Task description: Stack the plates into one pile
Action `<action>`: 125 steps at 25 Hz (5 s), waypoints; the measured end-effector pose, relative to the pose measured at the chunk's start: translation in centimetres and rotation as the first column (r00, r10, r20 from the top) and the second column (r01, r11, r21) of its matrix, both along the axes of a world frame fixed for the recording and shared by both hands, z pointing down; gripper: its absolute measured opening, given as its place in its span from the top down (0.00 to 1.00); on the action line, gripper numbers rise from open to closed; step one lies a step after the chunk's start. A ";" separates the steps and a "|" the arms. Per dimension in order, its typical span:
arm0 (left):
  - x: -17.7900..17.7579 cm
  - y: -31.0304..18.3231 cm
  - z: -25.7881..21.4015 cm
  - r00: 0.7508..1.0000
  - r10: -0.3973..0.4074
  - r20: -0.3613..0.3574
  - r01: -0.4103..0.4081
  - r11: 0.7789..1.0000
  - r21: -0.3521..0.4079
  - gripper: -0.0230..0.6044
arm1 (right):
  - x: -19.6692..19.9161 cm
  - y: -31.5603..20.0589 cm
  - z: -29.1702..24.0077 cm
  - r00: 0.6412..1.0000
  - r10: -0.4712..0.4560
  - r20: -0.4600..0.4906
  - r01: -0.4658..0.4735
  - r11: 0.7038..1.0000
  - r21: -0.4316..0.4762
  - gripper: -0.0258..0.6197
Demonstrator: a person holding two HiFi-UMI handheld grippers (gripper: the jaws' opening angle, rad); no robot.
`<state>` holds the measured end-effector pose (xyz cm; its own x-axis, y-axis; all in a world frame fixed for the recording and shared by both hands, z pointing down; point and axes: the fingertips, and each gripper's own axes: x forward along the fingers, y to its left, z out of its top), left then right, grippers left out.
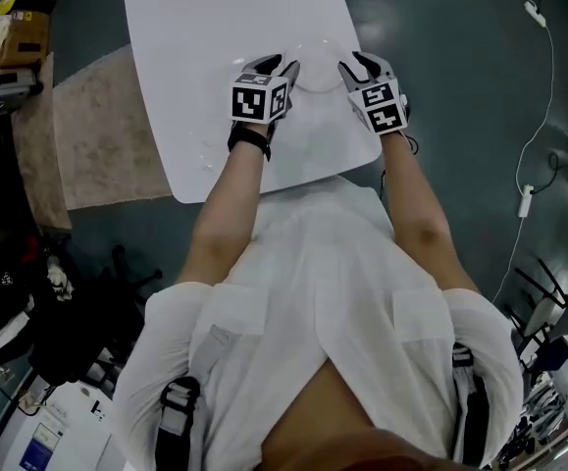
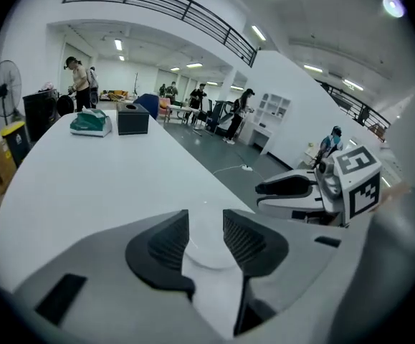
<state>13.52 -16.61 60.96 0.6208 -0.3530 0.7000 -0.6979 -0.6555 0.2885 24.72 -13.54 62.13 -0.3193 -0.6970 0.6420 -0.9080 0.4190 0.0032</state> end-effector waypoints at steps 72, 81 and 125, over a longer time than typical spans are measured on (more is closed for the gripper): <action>-11.8 -1.3 0.5 0.920 -0.301 0.252 0.341 0.931 -0.131 0.85 | -9.9 -5.1 -1.6 0.996 0.089 0.006 -0.086 0.978 -0.189 0.85; -17.5 1.4 3.4 0.895 -0.362 0.259 0.422 0.877 -0.232 0.85 | -15.7 -3.9 0.7 1.000 -0.006 -0.001 0.006 0.964 -0.266 0.85; -32.2 9.5 3.3 0.894 -0.408 0.186 0.445 0.861 -0.247 0.78 | -26.8 5.2 0.7 0.976 -0.154 0.155 0.204 0.898 -0.390 0.76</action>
